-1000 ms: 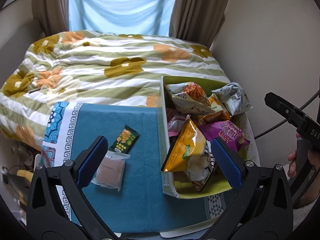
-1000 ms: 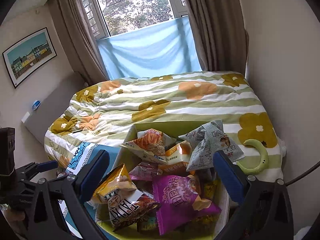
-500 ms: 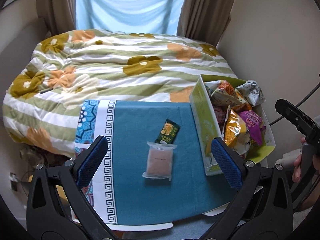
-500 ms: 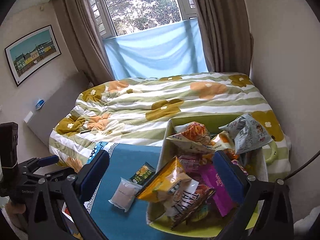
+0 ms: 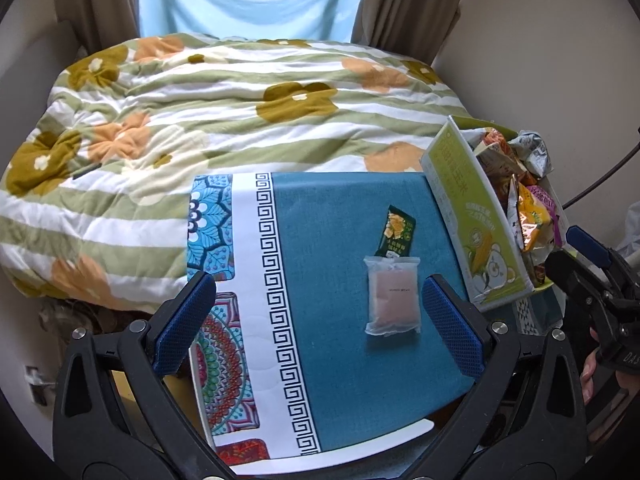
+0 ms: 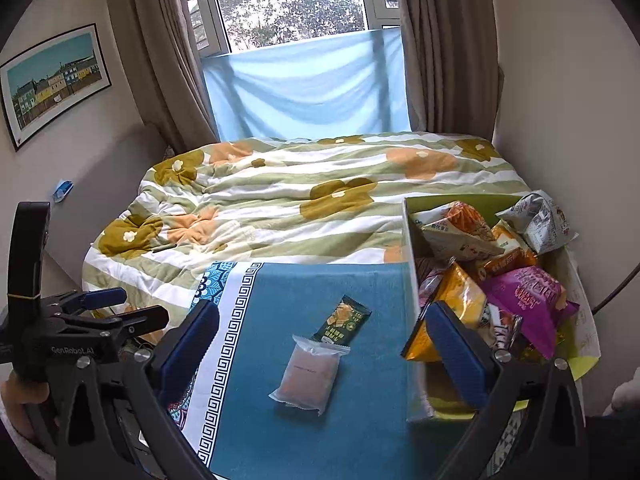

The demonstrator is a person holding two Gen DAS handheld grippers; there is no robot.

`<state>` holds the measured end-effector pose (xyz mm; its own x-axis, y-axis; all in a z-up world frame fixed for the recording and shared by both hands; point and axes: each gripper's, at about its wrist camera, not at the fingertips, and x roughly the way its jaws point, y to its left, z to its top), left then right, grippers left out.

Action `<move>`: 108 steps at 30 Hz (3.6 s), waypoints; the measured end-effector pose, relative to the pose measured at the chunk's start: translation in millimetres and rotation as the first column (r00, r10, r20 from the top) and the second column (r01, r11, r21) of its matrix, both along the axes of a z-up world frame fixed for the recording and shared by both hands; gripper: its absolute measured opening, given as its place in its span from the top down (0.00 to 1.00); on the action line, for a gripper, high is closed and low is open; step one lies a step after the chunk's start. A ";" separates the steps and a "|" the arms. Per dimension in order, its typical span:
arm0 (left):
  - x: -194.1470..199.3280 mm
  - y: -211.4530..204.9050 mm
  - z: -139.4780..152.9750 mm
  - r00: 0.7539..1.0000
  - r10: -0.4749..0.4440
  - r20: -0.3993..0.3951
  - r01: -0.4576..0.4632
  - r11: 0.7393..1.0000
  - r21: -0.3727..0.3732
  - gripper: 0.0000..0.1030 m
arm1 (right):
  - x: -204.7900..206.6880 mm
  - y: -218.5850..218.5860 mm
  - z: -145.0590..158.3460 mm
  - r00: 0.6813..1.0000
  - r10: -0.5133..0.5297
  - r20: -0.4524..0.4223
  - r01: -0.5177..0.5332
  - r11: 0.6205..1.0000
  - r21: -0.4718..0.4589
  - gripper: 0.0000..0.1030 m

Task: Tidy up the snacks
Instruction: 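Move both grippers back toward the green biscuit packet and pale pouch, then grasp the green biscuit packet with the left gripper while the right gripper grasps the pale pouch, then carry both items over the box and release them inside with both grippers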

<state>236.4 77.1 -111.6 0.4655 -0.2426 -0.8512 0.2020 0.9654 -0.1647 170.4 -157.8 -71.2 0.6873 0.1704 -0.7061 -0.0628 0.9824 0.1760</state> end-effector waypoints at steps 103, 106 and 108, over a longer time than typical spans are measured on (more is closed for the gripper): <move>23.5 -76.7 -20.8 0.966 -0.258 0.019 0.257 0.966 0.025 0.61 | 5.0 35.1 -77.2 0.989 -0.122 -0.079 0.112 0.986 -0.121 0.43; 14.7 -93.6 7.2 0.963 -0.261 0.065 0.260 0.965 0.022 0.61 | -4.1 22.7 -48.0 0.994 -0.102 -0.040 0.098 0.992 -0.083 0.43; 8.3 -112.0 22.7 0.961 -0.262 0.084 0.262 0.965 0.013 0.61 | -9.0 8.3 -33.8 0.995 -0.098 -0.024 0.097 0.994 -0.048 0.43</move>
<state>244.7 -34.8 -88.9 0.4557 -0.3644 -0.8121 0.4610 0.8771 -0.1349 161.4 -149.5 -105.0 0.6803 0.0699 -0.7296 0.0377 0.9908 0.1302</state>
